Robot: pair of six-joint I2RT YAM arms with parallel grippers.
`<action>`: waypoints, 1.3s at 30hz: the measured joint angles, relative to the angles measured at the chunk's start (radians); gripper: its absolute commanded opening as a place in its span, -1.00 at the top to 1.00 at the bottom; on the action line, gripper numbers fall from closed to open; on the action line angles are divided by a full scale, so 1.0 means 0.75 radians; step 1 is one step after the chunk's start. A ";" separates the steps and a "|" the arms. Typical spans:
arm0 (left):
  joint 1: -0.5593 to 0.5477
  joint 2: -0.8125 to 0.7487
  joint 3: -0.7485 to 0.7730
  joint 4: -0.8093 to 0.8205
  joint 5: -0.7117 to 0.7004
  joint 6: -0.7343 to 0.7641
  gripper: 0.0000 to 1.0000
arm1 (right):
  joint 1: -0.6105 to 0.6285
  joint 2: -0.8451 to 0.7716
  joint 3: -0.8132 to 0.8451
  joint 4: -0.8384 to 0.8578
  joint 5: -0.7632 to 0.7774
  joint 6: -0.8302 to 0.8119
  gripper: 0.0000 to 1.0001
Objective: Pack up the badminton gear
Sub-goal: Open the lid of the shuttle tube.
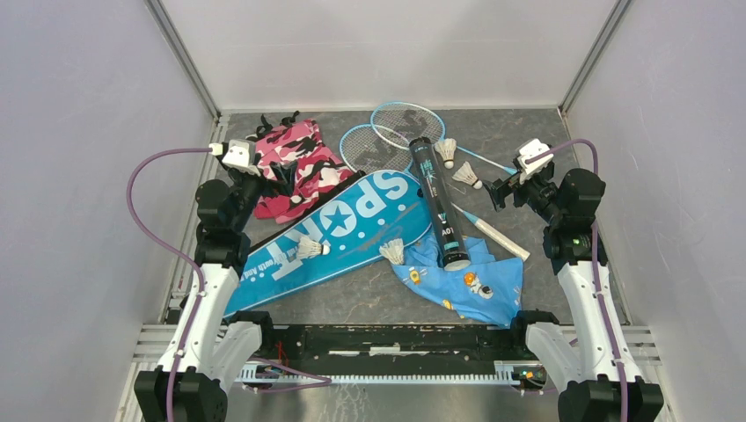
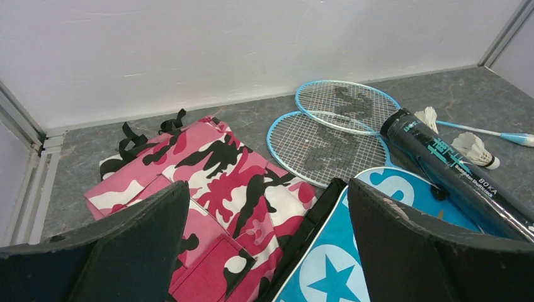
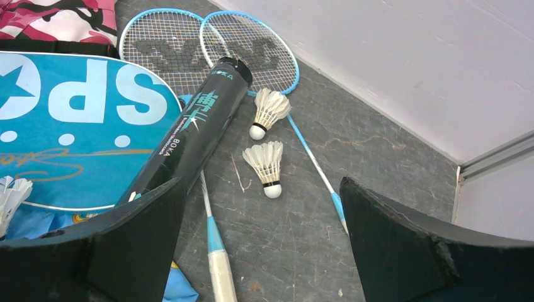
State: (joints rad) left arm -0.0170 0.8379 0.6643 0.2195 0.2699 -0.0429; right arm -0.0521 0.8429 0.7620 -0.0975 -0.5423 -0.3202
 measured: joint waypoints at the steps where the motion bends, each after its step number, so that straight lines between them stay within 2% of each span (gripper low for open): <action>1: 0.000 0.000 0.000 -0.001 0.001 0.000 -1.00 | 0.000 0.000 0.000 0.000 -0.001 -0.001 -0.96; 21: 0.012 0.000 0.000 -0.003 0.033 0.000 -1.00 | 0.000 0.001 0.003 -0.008 -0.005 -0.007 -0.96; 31: 0.012 0.036 0.005 -0.025 0.077 0.024 -1.00 | 0.000 0.084 0.199 -0.174 -0.013 -0.072 -0.96; 39: 0.013 0.163 0.090 -0.161 0.202 0.125 -1.00 | 0.045 0.168 0.218 -0.283 0.033 -0.147 -0.96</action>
State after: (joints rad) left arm -0.0074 0.9600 0.7315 0.0986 0.4217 0.0505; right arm -0.0181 0.9691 0.9257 -0.3099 -0.5179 -0.4305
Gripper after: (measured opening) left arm 0.996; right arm 0.979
